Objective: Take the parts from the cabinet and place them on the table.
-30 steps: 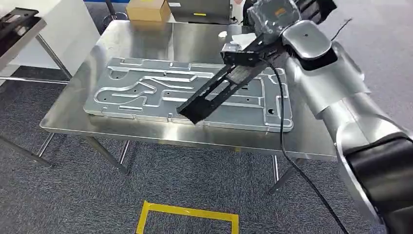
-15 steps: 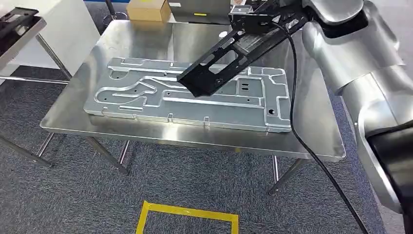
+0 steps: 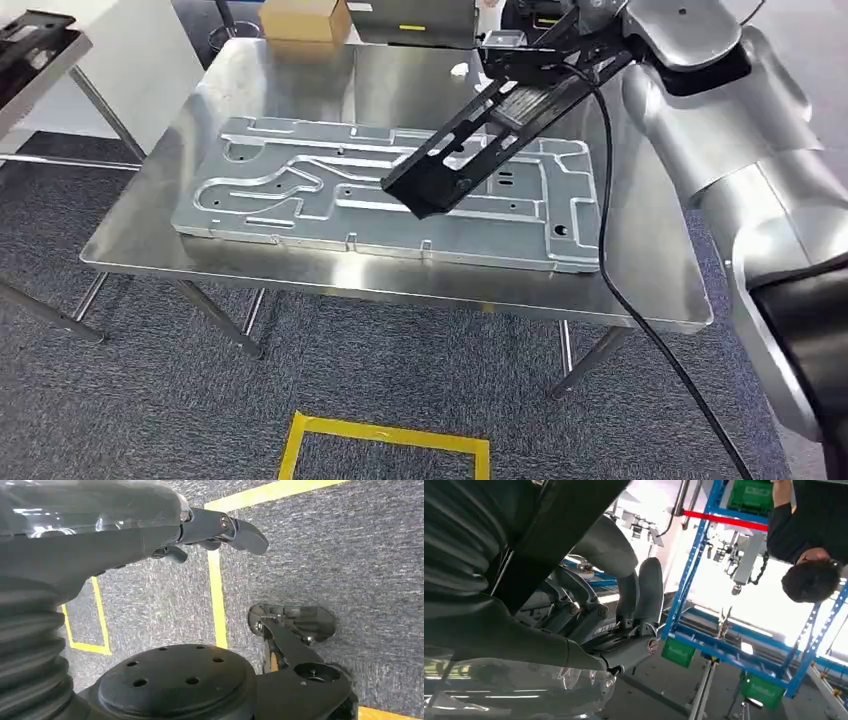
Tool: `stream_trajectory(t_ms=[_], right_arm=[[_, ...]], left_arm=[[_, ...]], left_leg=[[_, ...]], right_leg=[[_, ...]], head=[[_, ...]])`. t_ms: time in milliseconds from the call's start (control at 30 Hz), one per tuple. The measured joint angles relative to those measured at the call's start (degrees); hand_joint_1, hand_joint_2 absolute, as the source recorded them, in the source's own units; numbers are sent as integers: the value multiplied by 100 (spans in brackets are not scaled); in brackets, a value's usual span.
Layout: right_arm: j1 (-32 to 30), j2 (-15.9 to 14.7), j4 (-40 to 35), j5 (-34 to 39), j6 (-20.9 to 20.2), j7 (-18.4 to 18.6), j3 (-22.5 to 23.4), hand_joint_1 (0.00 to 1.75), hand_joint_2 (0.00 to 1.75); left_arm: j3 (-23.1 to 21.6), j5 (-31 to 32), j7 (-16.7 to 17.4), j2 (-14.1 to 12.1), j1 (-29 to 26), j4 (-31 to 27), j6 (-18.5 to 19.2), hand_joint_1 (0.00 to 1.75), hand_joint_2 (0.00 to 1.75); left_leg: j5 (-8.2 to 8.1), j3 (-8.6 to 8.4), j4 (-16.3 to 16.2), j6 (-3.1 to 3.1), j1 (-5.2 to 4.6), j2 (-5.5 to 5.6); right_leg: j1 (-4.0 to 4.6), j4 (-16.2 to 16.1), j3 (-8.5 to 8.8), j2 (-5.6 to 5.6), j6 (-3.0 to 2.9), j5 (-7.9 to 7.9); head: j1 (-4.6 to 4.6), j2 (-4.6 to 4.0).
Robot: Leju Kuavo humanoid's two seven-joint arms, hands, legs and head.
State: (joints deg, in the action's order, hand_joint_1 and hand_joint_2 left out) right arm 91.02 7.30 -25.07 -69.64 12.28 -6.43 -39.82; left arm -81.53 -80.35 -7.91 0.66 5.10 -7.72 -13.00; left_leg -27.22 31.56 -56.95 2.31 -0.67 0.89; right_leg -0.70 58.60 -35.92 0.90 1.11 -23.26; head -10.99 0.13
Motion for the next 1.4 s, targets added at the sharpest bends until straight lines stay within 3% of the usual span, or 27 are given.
stream_trajectory(t_ms=[67, 100, 167, 200, 233, 267, 333, 367, 400, 433, 467, 500, 533, 600, 633, 700, 733, 767, 800, 867, 900, 933, 967, 1000, 1067, 1233, 1400], right_arm=[[-17, -52, -17, -15, 7, -2, 17, 175, 175], [-3, -70, -17, -17, 4, 0, 22, 175, 175], [-36, -81, -17, -17, 9, -13, 22, 175, 175], [-83, -107, -15, -17, 2, -22, 22, 175, 175], [-125, -129, -13, -17, -4, -26, 26, 175, 175], [-158, -140, -13, -17, -11, -31, 28, 175, 175], [-166, -153, -13, -19, -22, -37, 33, 175, 175], [-185, -160, -13, -20, -26, -39, 35, 175, 175], [-216, -186, -2, -20, -31, -46, 35, 175, 175], [-216, -181, -9, -20, -37, -50, 37, 175, 175], [-270, -177, -13, -24, -55, -66, 35, 175, 175], [-282, -203, -13, -24, -55, -72, 44, 175, 175], [-279, -221, -20, -24, -48, -74, 57, 175, 175], [-394, -223, -20, -26, -39, -79, 57, 175, 175], [-510, -234, 7, -26, -39, -83, 59, 175, 175], [-818, -253, 68, -26, -44, -103, 57, 175, 175], [-900, -258, 90, -26, -44, -105, 57, 175, 175], [-927, -260, 98, -26, -44, -103, 57, 175, 175], [-924, -264, 96, -18, -44, -107, 57, 175, 175], [-895, -264, 96, 13, -44, -118, 59, 175, 175], [-905, -267, 101, 22, -46, -133, 59, 175, 175], [-903, -280, 112, 22, -57, -153, 59, 175, 175], [-902, -286, 111, 20, -63, -177, 59, 175, 175], [-888, -293, 109, 20, -63, -203, 63, 175, 175], [-858, -293, 107, 15, -35, -225, 63, 175, 175], [-877, -175, 107, -114, 225, -39, 52, 175, 175], [-1009, 199, 133, -42, 424, 68, 52, 175, 175]], left_arm=[[0, -4, 0, 2, 0, 0, 9, 0, 175], [0, -4, 0, 2, -2, 0, 11, 0, 175], [-2, -7, 0, 4, -2, 0, 11, 0, 175], [-2, -9, 0, 7, -7, 0, 11, 0, 175], [0, -11, 0, 7, -18, 0, 9, 0, 175], [0, -11, 0, 9, -22, 0, 4, 0, 175], [-2, -9, 0, 26, -28, 0, 0, 0, 175], [-2, -11, 0, 31, -42, 0, 0, 0, 175], [0, -17, 0, 48, -42, 0, 0, 0, 175], [0, -17, -2, 50, -32, 0, 0, 0, 175], [-2, -20, 0, 52, -35, 0, 0, 0, 175], [-2, -22, -11, 55, -20, 0, 0, 0, 175], [-2, -22, -15, 55, -15, 0, -4, 0, 175], [-2, -26, -33, 55, -21, 0, -9, 0, 175], [-2, -28, -33, 55, -28, 0, -9, 0, 175], [-2, -31, -46, 57, -58, 0, -11, 0, 175], [0, -46, -53, 55, -62, 0, -11, 0, 175], [0, -83, -72, 55, -59, 0, -7, 0, 175], [0, -105, -85, 55, -62, 0, -7, 0, 175], [0, -116, -94, 55, -82, 0, -7, 0, 175], [0, -116, -98, 90, -91, 0, -2, 0, 175], [2, -116, -103, 85, -90, 0, 0, 0, 175], [2, -114, -101, 85, -78, 0, 2, 0, 175], [2, -114, -101, 87, -75, 0, 2, 0, 175], [2, -109, -101, 98, -73, 0, 2, 0, 175], [2, -81, -46, 103, -44, 0, -31, 0, 175], [-39, 31, -39, 96, -10, 0, -72, 0, 175]], left_leg=[[29, -178, 114, 43, 39, -10], [27, -218, 126, 57, 47, -17], [-10, -265, 124, 76, 50, -32], [-46, -299, 122, 68, 56, -24], [-75, -343, 116, 61, 63, -20], [-132, -404, 115, 35, 68, 5], [-272, -554, 111, -30, 72, 35], [-353, -602, 108, -56, 77, 31], [-390, -607, 98, -100, 81, 30], [-416, -556, 81, -152, 96, 27], [-428, -560, 101, -173, 132, 23], [-437, -624, 129, -194, 128, 19], [-425, -645, 141, -221, 104, 21], [-443, -393, -416, -226, 113, -13], [-580, -211, -803, -222, 118, -13], [-1018, 182, -1445, -242, 119, -14], [-1059, 302, -1507, -274, 124, -15], [-902, 347, -1346, -308, 136, -19], [-550, 320, -1011, -346, 154, -30], [393, 199, -66, -421, 219, -56], [353, 238, -25, -427, 189, -60], [326, 146, 156, -365, 133, -95], [308, 182, 95, -297, 135, -91], [309, 200, 104, -289, 142, -86], [328, 239, 99, -287, 144, -51], [343, 274, 74, -257, 142, 30], [326, 281, 44, -202, 108, 9]], right_leg=[[-3, 142, -49, -11, 33, -90], [-1, 445, -223, -20, 40, -236], [-18, 1283, -733, -25, 76, -536], [-27, 1592, -963, -30, 90, -577], [-32, 1628, -1067, -33, 95, -487], [-38, 1407, -1048, -37, 85, -264], [-37, 430, -765, -43, 39, 396], [-18, -43, -686, -47, -14, 727], [60, 1, -696, -31, -30, 666], [71, -114, -615, -25, -96, 566], [108, -12, -645, -31, -123, 571], [123, -83, -613, -77, -202, 474], [77, -131, -548, -94, -228, 458], [49, -292, -331, -94, -269, 423], [52, -363, -221, -95, -281, 396], [47, -434, -17, -97, -273, 311], [38, -435, 32, -97, -263, 271], [28, -425, 68, -97, -248, 229], [10, -420, 96, -96, -225, 195], [-16, -401, 133, -85, -170, 144], [-13, -395, 141, -72, -140, 140], [-3, -350, 91, -70, -109, 128], [3, -302, 40, -75, -90, 121], [14, -287, 15, -82, -53, 85], [-2, -244, -4, -89, -85, 92], [-10, -252, -7, -99, -44, 152], [-21, -258, -8, -106, -39, 154]], head=[[2, 0], [2, 0], [0, 0], [2, 0], [2, 0], [2, 0], [2, 0], [2, 0], [-7, -2], [-2, 0], [-15, 0], [9, 0], [9, 0], [7, 0], [7, 0], [9, 0], [7, 0], [9, 0], [9, 0], [7, 0], [7, 0], [9, 0], [9, 2], [9, 0], [7, 0], [9, 0], [9, 0]])
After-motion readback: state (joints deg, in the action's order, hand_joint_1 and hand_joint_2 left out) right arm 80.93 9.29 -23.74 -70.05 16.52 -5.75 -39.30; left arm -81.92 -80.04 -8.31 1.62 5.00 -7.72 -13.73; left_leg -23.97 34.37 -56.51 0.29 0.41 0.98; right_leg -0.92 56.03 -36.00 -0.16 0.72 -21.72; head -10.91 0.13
